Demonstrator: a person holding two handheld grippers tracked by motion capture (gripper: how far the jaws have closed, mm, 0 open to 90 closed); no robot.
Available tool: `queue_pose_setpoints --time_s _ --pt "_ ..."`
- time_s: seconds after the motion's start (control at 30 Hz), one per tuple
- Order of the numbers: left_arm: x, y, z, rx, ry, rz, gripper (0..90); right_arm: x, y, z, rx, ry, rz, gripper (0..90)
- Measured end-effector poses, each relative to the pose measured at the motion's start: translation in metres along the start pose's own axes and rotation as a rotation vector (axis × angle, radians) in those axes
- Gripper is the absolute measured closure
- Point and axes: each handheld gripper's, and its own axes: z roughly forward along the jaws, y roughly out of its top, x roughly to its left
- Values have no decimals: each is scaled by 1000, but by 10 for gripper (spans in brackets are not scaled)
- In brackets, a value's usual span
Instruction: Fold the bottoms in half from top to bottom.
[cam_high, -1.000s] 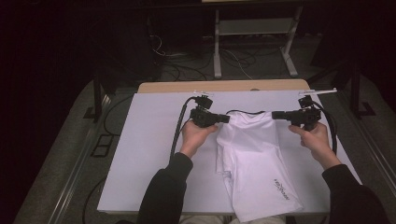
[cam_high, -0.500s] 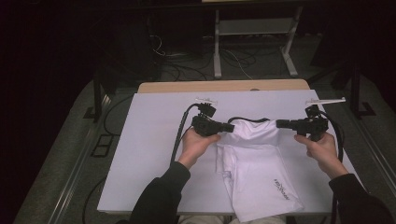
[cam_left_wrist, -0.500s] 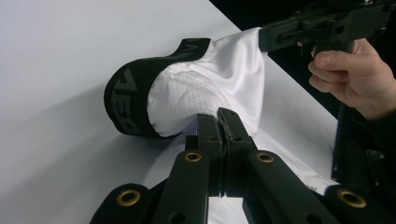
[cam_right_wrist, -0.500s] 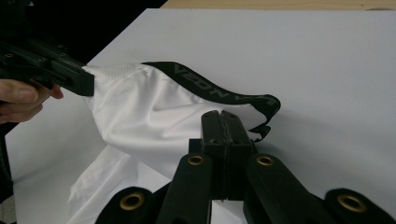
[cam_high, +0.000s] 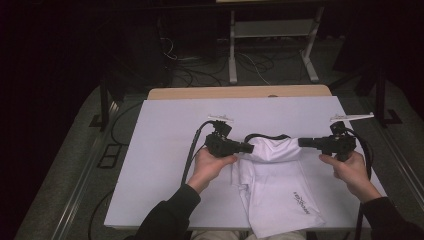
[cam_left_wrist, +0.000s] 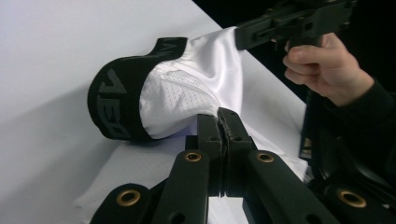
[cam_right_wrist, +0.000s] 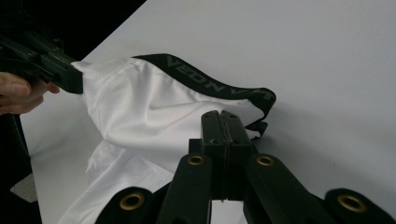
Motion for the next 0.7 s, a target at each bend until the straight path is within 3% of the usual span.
queue_pose_setpoints --time_s 0.27,0.7 --pt "-6 -17 3 12 -58 -12 878 3 -15 -6 15 15 4 883" --pt "-9 -44 10 18 -146 -67 878 6 -36 -9 67 22 11 883"
